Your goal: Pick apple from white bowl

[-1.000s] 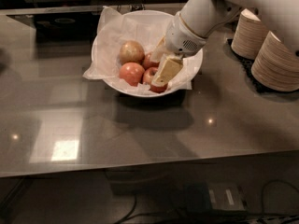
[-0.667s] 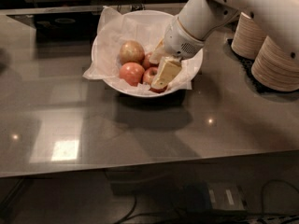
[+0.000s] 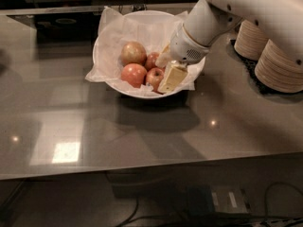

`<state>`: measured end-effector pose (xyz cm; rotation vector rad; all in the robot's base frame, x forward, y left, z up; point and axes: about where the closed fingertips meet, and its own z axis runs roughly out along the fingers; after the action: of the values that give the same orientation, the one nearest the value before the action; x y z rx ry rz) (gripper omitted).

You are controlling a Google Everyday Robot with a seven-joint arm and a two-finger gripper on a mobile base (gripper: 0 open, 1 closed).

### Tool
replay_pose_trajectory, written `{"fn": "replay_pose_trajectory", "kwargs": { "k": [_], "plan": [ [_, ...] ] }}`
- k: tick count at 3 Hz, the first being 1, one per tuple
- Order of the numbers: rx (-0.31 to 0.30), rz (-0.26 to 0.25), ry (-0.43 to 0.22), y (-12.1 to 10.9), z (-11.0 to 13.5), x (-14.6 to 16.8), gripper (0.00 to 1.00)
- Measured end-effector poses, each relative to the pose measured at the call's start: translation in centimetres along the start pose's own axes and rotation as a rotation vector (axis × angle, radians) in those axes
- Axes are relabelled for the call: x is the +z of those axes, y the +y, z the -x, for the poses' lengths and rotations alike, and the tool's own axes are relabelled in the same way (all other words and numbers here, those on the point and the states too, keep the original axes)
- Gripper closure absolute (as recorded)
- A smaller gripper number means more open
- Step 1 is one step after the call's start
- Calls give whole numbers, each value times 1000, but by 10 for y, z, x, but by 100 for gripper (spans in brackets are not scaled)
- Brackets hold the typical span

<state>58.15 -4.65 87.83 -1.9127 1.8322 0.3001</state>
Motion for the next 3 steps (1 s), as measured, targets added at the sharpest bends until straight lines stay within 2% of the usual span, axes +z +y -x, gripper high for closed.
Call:
{"fn": "replay_pose_trajectory", "kwargs": {
  "k": [3],
  "plan": [
    [16,31,14,0,-4,15,49]
  ]
}}
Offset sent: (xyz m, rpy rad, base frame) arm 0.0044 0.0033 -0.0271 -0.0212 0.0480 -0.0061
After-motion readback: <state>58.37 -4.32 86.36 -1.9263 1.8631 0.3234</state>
